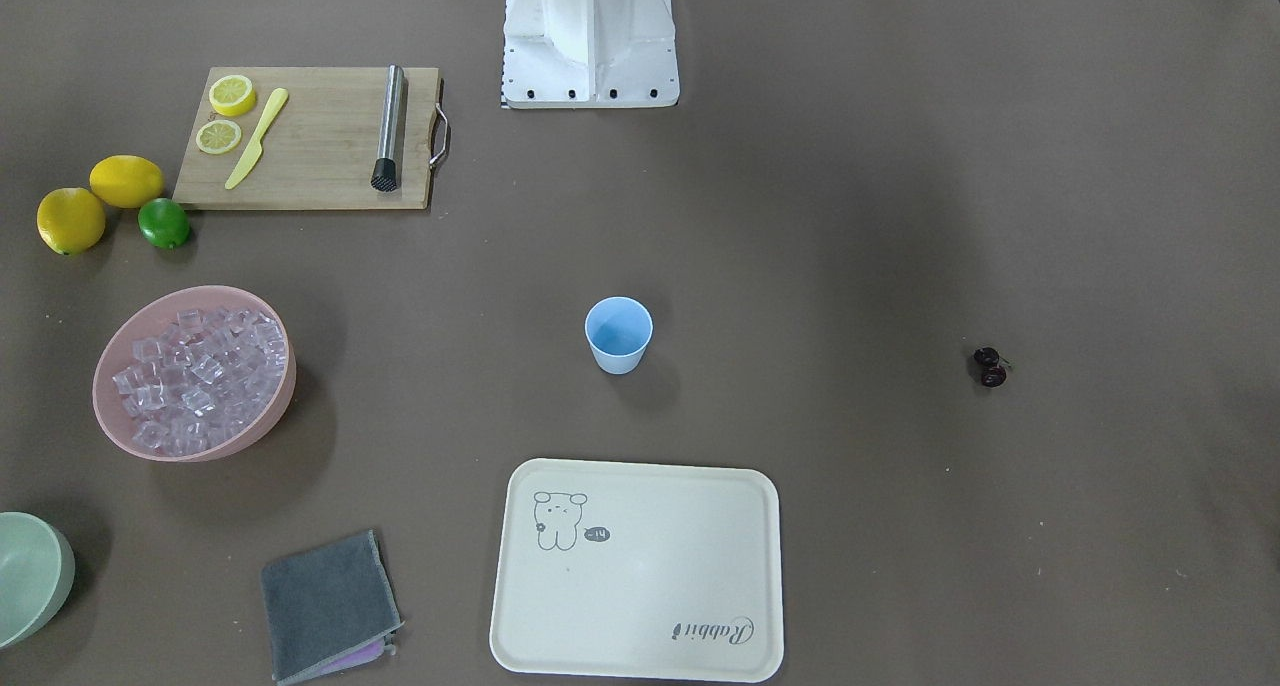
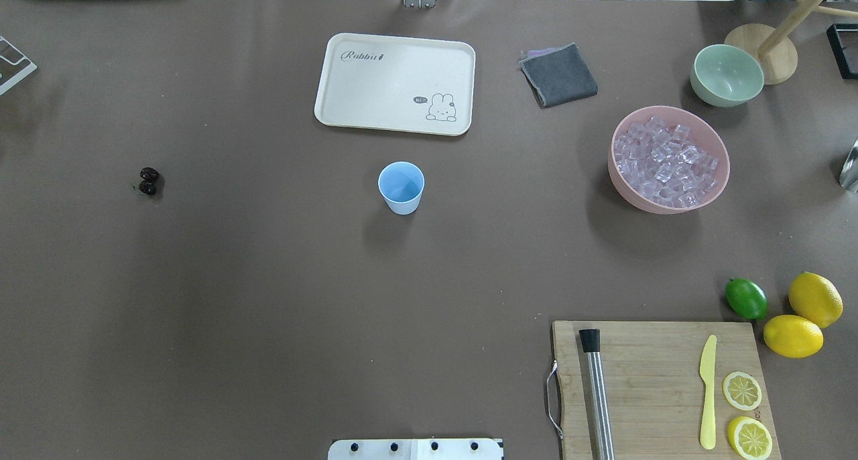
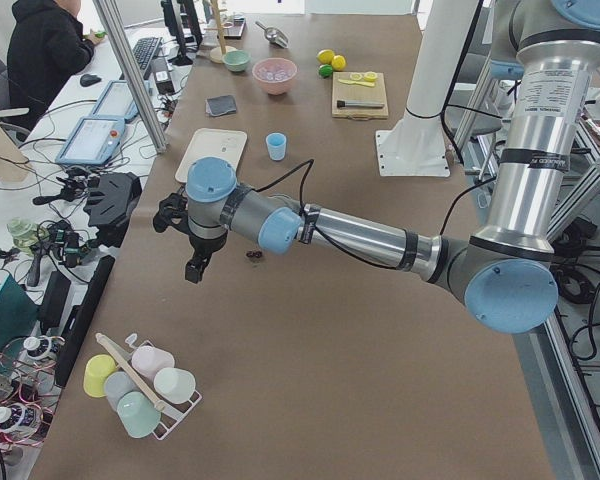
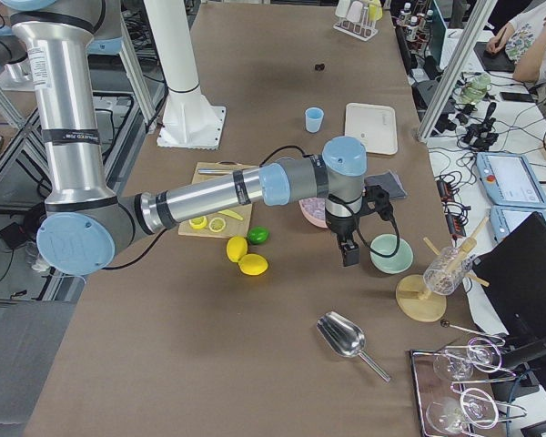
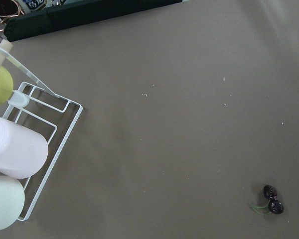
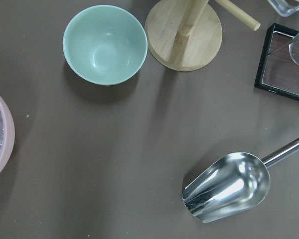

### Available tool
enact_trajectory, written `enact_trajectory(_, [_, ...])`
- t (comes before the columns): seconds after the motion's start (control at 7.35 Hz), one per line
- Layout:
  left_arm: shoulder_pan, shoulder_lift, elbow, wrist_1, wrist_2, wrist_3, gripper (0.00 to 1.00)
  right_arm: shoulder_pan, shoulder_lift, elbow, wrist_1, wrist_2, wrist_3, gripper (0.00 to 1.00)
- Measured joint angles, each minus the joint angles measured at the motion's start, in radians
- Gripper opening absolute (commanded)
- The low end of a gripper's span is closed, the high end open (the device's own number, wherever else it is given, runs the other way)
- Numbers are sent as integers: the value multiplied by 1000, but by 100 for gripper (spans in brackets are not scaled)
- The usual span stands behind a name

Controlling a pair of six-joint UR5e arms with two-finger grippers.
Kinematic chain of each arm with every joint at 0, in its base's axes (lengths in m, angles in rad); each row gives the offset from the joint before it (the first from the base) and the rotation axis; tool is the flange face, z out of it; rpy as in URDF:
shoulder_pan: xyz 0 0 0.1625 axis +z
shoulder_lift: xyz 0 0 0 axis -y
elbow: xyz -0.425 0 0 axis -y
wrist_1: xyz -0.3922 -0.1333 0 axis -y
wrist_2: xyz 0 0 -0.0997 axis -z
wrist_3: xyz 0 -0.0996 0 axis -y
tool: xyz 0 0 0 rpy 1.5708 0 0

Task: Put ice and cherries in cup
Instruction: 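Move the right gripper over the pink bowl of ice cubes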

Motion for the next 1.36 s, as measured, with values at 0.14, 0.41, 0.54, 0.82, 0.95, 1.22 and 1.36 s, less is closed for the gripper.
enact_trajectory(0.14, [1, 0, 5, -6, -1, -1, 98, 0, -1, 2, 0, 12, 18, 99])
enact_trajectory(0.41, [3, 14, 14, -22, -4, -1, 98, -7, -6, 16, 2, 53, 49, 99])
enact_trajectory(0.54, [3, 23, 8, -31, -4, -1, 98, -19, -3, 19, 9, 61, 60, 99])
enact_trajectory(0.82, [4, 27, 9, -76, 6, 0, 98, -83, 4, 21, 126, 68, 181, 99])
enact_trajectory(0.95, [4, 16, 31, -98, 18, 1, 98, -147, 33, 12, 208, 65, 313, 99])
enact_trajectory(1.22, [5, -3, 59, -131, 31, 2, 98, -288, 104, 0, 276, 51, 571, 98])
enact_trajectory(1.36, [6, -7, 61, -140, 32, 2, 98, -355, 119, 1, 285, 23, 637, 98])
